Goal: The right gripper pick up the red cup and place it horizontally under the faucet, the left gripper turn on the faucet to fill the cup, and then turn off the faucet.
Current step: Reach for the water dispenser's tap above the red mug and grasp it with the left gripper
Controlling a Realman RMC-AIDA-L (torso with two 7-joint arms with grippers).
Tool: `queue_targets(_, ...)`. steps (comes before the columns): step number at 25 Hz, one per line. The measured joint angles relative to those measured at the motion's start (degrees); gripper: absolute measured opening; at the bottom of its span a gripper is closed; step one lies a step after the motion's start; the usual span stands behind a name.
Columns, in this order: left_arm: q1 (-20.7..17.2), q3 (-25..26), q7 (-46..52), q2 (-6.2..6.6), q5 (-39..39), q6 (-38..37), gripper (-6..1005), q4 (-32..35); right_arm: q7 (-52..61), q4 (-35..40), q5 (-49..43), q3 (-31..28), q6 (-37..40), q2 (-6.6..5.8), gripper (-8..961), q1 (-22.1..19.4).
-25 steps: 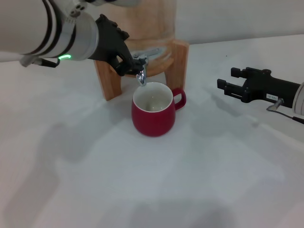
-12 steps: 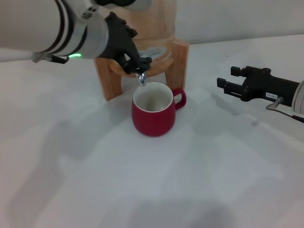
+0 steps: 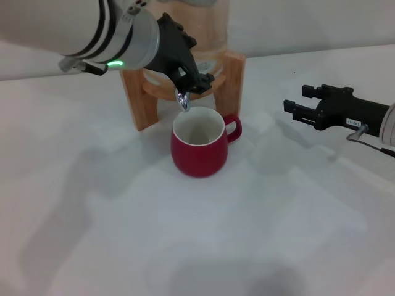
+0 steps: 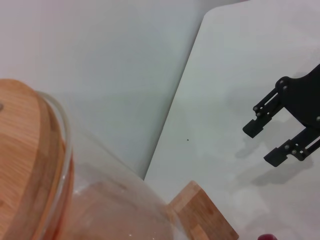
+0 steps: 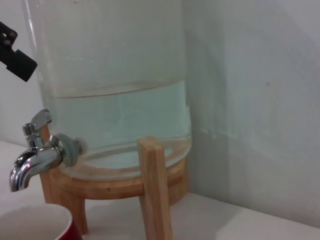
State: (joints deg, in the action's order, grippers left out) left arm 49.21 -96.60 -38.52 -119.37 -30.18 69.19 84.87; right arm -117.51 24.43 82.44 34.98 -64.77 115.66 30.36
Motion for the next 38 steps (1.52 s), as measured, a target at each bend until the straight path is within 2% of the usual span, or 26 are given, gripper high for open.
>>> queue_targets(15, 2.7, 0.8, -1.4, -0.06, -0.7, -2.3, 647, -5.4, 0.0, 0.0, -0.2, 0.0, 1.6, 0.01, 589, 0.3)
queue_targets(38, 2.8, 0.6, -3.9, -0.08, -3.7, -4.1, 647, -8.1, 0.0, 0.0, 0.0, 1.9, 4.0, 0.01, 589, 0.8)
